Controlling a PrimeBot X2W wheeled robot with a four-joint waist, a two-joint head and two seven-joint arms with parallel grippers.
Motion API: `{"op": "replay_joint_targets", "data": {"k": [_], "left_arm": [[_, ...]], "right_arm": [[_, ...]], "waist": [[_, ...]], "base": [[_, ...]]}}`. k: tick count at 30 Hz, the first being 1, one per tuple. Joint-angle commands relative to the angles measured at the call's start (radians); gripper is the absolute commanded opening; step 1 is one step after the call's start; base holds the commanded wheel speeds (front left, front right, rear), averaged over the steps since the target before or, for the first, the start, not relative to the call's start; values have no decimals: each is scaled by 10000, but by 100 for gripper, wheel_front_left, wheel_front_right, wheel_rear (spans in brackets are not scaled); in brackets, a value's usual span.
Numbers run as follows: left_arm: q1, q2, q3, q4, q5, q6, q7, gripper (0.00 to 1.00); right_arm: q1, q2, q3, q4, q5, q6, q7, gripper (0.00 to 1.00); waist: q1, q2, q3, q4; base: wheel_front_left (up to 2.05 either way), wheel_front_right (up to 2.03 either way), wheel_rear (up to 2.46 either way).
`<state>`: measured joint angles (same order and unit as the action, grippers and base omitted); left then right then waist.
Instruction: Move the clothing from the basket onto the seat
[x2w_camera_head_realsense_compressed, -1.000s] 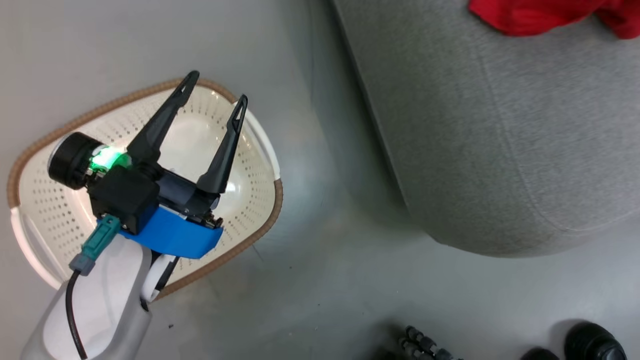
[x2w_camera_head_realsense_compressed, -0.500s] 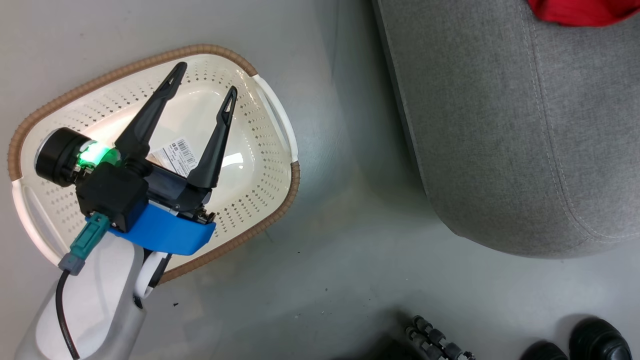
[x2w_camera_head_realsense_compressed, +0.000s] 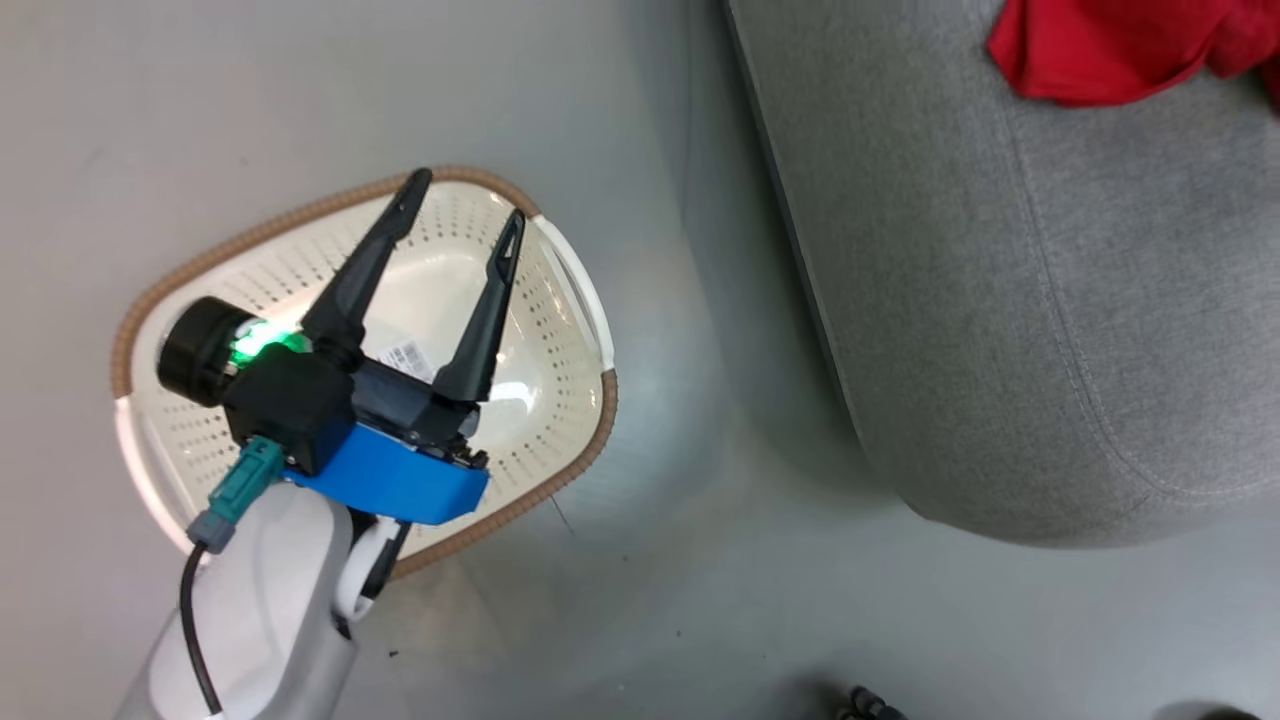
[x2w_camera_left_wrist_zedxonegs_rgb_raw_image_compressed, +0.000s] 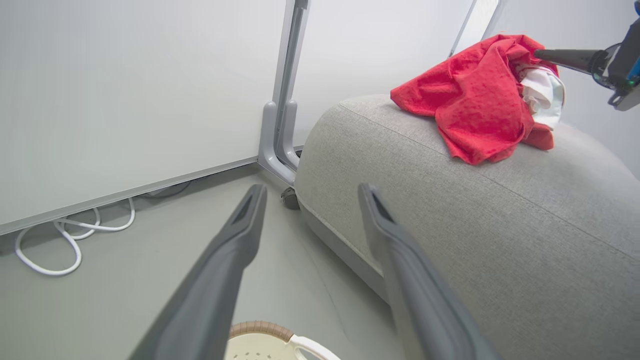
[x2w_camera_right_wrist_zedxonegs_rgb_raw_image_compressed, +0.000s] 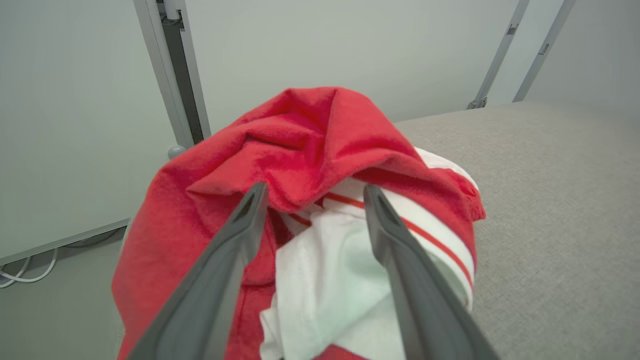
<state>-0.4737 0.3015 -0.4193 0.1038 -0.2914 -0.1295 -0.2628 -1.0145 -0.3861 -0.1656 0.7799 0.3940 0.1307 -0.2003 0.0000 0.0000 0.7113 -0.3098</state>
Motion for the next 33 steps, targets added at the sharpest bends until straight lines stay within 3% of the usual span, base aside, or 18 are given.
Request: {"op": "replay_joint_targets", "data": {"k": [1,11,17,33], "left_arm": [[114,-154,48,92,-81,-19,-30,100],[1270,-1199,445,823,-541,-19,-30,100],[2258,-1597,1164,1154,-624,-19,-30,100],[3775,-1944,2484,2023,-938,-19,-30,100]], "right_arm": [[329,-28,88,-58,-103,1,20,100],[2622,-57,696,-1100,-243,1,321,100],[4220,455,891,-1969,-472,1,467,100],[7859,1858,1444,-4740,-1050,1,1109,100]], "waist": [[0,0,-712,293],[0,0,-3340,1226],[0,0,-4656,1661],[0,0,-6447,3198]], "base": [[0,0,0],[0,0,0],[0,0,0],[0,0,0]]}}
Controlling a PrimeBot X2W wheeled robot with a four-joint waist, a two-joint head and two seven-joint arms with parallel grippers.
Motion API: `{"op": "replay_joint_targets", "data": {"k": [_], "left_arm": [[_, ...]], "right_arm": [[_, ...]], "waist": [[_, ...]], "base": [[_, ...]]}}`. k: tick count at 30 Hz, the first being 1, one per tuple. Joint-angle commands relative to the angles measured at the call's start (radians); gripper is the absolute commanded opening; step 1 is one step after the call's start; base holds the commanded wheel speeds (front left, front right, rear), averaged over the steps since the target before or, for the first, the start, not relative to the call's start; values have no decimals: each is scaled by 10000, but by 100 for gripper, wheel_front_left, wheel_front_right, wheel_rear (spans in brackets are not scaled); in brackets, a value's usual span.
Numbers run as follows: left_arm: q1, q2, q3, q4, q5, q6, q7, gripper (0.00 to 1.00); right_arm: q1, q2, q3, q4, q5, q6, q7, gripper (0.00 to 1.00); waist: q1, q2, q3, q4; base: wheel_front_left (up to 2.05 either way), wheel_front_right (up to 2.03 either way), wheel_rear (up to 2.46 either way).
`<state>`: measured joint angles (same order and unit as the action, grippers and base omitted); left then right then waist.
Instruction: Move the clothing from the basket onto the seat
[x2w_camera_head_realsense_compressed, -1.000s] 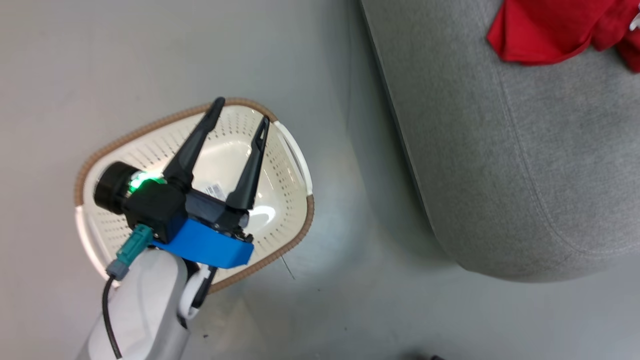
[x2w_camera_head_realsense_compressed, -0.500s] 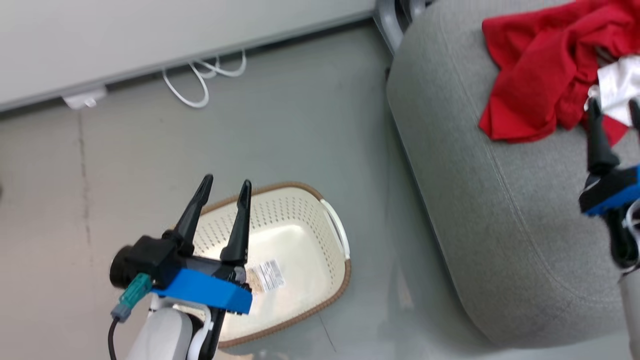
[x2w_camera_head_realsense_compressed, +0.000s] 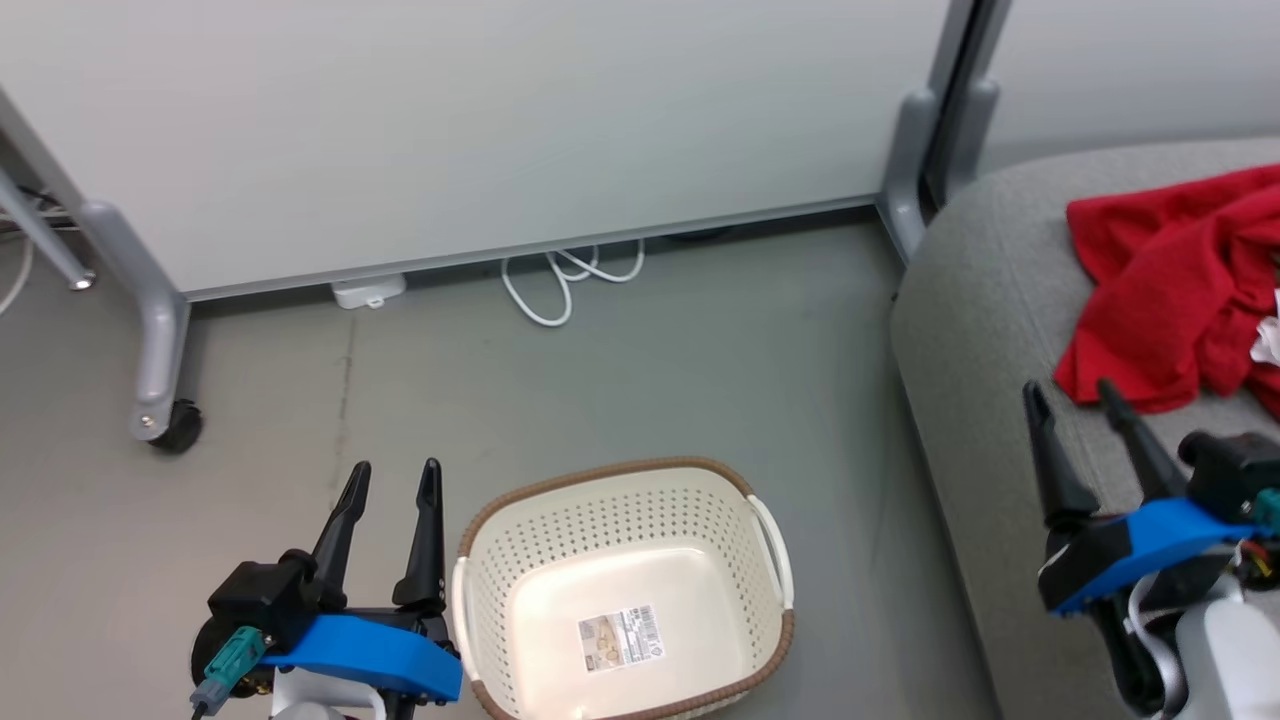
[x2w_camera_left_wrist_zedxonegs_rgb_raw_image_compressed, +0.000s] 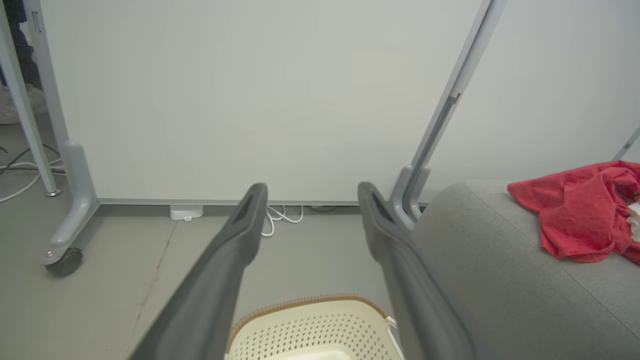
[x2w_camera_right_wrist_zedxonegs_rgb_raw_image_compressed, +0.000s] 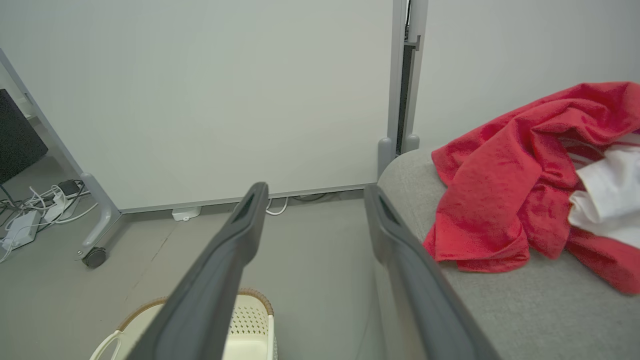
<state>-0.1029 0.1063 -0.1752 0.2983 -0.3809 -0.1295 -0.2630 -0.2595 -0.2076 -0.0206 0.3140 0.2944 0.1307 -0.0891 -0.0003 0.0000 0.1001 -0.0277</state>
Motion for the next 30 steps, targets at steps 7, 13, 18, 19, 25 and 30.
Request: {"op": "replay_joint_targets", "data": {"k": [7,13,18,19,25,30], "left_arm": [[-93,133,205,549,-78,-19,-28,100],[-112,234,377,912,-62,-19,-28,100],[-10,237,508,1072,-28,-19,-28,100],[-2,229,511,1091,-17,-19,-28,100],[-33,169,550,1199,-62,-20,-28,100],[-157,139,486,1251,-88,-20,-28,100]], "right_arm": [[1301,653,79,-681,-435,1,108,100],[1712,1016,13,-877,-622,1,199,100],[1856,1188,58,-962,-573,1,192,100],[1879,1208,56,-988,-563,1,193,100],[1928,1246,-76,-1062,-706,1,243,100],[1863,1268,-138,-1125,-800,1,255,100]], "waist": [[3,0,-732,873],[3,0,-887,977],[3,0,-886,898],[3,0,-876,882],[3,0,-813,786],[3,0,-741,741]], "base": [[0,0,0],[0,0,0],[0,0,0],[0,0,0],[0,0,0],[0,0,0]]}}
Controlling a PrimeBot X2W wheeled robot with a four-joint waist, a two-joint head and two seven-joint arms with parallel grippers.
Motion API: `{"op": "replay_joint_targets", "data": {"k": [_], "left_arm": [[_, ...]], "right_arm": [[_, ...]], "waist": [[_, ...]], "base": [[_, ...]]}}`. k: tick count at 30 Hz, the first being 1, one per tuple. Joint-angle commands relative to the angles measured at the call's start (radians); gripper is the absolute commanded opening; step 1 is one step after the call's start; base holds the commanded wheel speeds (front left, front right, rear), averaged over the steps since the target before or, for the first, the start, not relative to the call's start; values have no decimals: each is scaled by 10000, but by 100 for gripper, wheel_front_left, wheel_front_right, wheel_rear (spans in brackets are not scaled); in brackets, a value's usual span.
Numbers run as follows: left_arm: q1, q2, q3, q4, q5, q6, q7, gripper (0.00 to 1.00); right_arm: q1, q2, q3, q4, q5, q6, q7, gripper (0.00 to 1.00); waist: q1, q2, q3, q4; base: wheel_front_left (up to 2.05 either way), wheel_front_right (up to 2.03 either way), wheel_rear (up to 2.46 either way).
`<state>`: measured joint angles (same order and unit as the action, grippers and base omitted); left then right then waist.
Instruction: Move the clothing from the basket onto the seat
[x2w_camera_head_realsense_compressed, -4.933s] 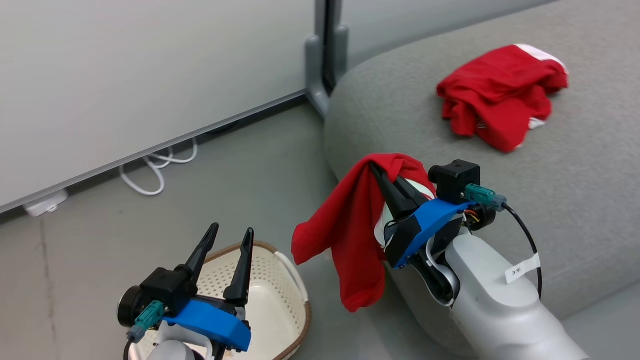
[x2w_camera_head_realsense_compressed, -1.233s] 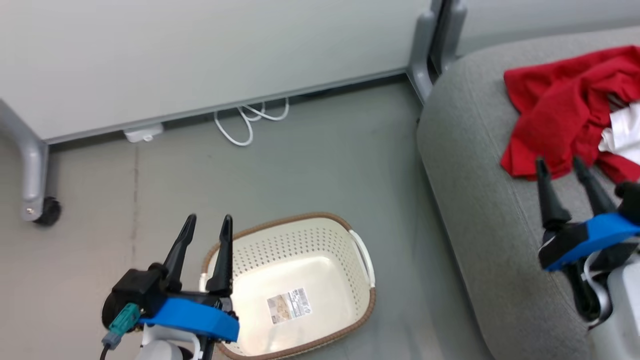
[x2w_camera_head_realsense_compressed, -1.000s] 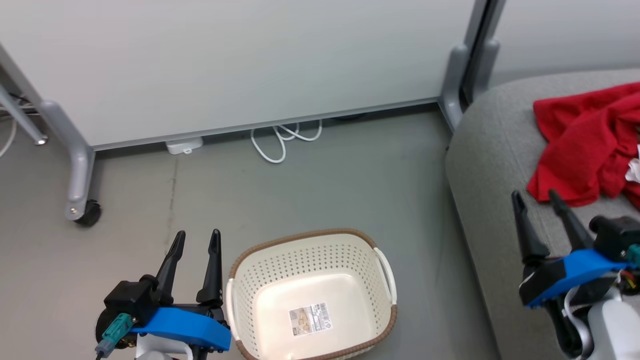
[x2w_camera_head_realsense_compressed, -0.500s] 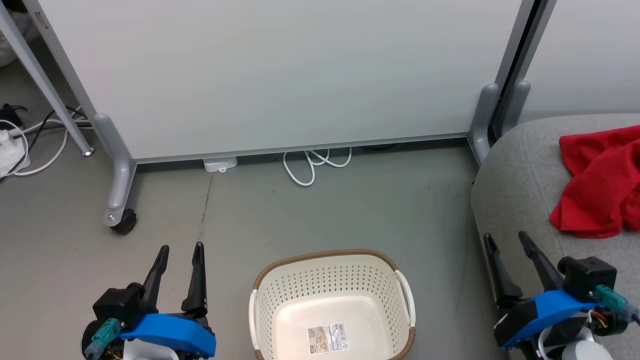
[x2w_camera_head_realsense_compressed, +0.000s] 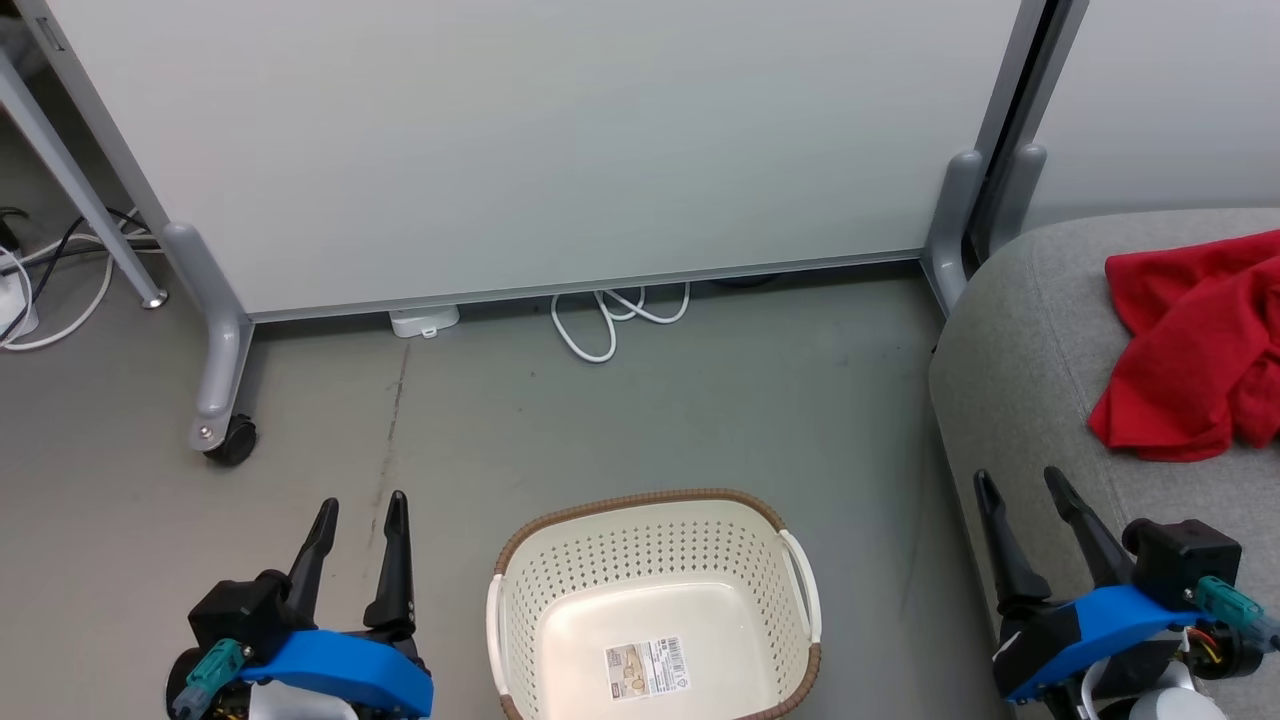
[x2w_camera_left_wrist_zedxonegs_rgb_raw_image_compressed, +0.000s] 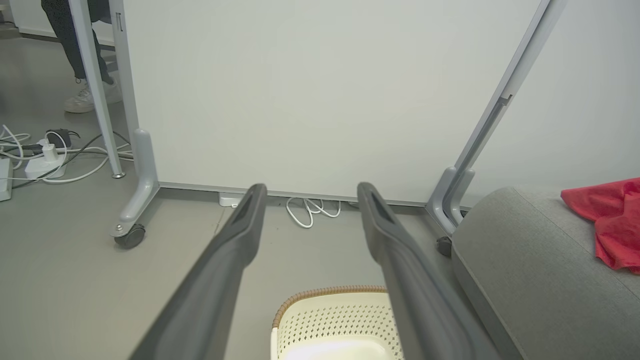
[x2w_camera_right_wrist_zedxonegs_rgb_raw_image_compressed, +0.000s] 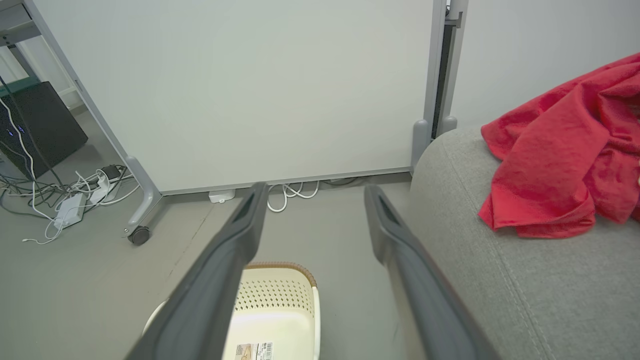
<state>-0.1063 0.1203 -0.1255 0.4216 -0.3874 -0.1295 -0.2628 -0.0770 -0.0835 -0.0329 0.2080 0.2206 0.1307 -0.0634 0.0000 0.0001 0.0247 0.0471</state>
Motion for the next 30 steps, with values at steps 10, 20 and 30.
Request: {"op": "replay_joint_targets", "data": {"k": [10,20,30], "left_arm": [[-8,-15,-72,97,-94,0,6,0],[460,-176,17,457,-825,-1,292,0],[379,-246,350,137,-2397,-2,772,0]], "right_arm": [[-2,26,11,-14,-53,0,101,0],[106,115,-74,575,775,0,246,0],[57,144,-161,512,2591,0,441,0]], "waist": [[1,-1,38,-53],[0,-1,29,-71],[0,-1,9,-104]], "base": [[0,0,0],[0,0,0],[0,0,0]]}}
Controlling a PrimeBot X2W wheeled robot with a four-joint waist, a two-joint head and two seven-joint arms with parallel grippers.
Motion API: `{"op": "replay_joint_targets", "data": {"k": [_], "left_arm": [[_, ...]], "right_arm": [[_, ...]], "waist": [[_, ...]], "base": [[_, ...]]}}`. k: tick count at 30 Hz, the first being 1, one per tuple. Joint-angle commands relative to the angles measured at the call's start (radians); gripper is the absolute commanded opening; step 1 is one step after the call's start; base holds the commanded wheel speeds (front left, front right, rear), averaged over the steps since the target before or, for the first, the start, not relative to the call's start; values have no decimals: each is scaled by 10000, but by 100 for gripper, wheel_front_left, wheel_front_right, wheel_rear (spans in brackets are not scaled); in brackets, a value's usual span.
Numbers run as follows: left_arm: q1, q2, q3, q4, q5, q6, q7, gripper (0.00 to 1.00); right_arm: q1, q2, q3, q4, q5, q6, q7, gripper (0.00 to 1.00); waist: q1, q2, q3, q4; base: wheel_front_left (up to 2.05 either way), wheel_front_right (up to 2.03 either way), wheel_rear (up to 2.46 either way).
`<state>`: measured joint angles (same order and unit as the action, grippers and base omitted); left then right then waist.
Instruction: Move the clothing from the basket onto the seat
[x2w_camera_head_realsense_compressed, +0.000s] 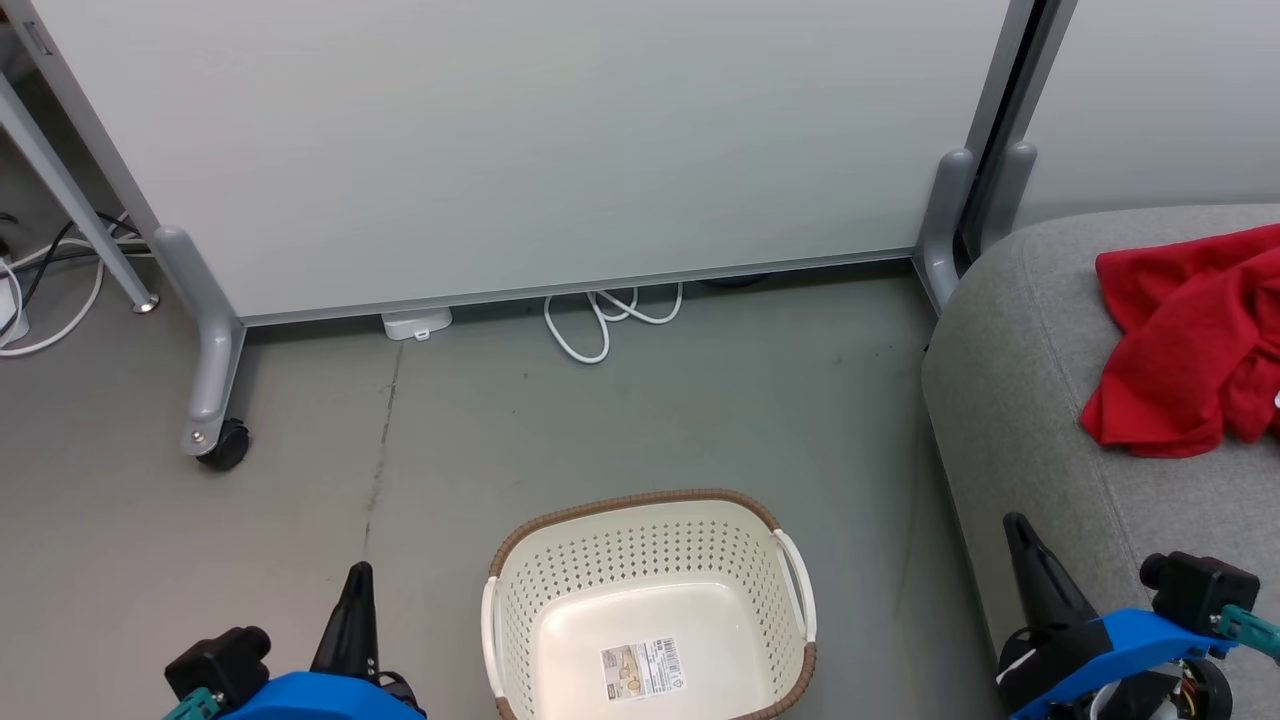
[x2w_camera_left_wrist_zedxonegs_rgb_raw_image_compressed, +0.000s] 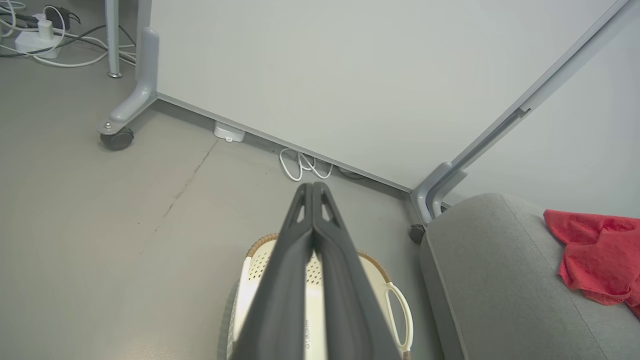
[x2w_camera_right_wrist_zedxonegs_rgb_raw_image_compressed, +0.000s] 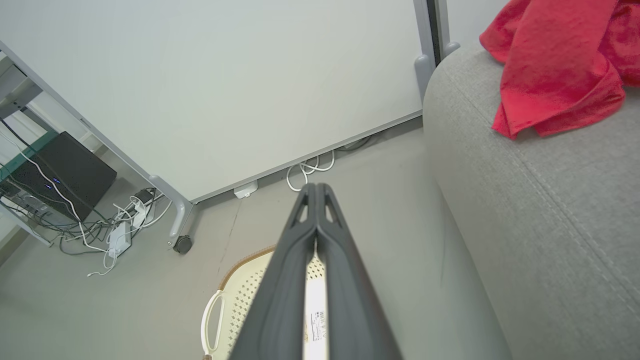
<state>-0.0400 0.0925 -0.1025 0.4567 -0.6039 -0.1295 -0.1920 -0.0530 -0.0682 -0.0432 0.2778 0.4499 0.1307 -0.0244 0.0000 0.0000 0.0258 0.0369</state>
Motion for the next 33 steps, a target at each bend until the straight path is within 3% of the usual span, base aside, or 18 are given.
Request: {"op": "replay_joint_targets", "data": {"k": [1,33], "left_arm": [[-291,26,151,-244,-380,-3,107,0],[-494,-155,981,-1029,-4316,-8,1312,0]], "right_arm": [[-189,-6,-66,-191,465,0,68,0],[-384,69,-327,-276,4999,1,596,0]], "waist": [[0,0,-3,-5],[0,0,-69,-111]], "base": [[0,0,0],[0,0,0]]}}
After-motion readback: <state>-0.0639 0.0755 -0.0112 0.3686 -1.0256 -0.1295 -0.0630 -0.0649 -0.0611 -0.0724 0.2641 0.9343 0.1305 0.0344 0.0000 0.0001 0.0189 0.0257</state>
